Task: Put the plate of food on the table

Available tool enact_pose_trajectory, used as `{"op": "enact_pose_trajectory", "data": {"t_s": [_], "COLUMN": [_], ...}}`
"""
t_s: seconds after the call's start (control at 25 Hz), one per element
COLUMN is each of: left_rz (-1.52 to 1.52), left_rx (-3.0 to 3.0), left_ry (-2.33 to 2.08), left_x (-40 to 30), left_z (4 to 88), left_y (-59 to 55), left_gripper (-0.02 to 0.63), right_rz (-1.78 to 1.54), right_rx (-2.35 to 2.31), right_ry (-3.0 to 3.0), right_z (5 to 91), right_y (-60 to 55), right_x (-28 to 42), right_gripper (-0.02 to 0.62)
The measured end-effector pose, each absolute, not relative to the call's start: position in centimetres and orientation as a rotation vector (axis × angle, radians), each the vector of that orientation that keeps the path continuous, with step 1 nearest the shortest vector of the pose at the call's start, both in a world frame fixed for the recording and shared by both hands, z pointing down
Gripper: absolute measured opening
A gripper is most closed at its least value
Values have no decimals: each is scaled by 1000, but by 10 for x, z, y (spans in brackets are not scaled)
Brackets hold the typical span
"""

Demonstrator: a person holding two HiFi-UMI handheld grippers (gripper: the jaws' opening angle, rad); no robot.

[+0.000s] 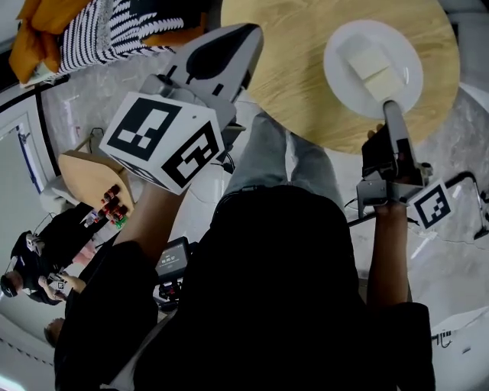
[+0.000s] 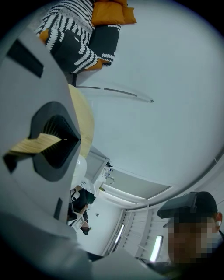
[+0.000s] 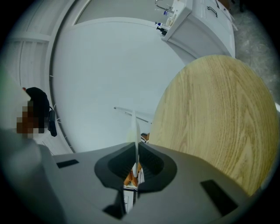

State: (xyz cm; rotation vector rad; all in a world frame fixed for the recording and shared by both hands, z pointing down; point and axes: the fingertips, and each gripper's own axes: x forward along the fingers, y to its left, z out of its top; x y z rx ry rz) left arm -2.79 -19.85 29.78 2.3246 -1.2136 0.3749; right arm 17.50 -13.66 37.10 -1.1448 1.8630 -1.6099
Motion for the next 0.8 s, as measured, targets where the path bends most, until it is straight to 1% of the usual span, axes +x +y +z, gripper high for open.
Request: {"op": "enact_pose_trajectory", "data": {"t_s": [0.36,0.8], "left_rz": [418,445], "left_rx": [2240,2193], "left_ry": [-1203,-1154], "left_x": [-35,-35], "left_z": [347,354], "left_y": [-192,-196], "left_gripper": [5,5], "right_rz": [-1685,-1779], "right_rx": [-1151,-1218], "right_ry": [1835,1781], "right_z": [414,427], "right_y": [-131,-129], "right_x": [170,168], "right_gripper": [25,25]}}
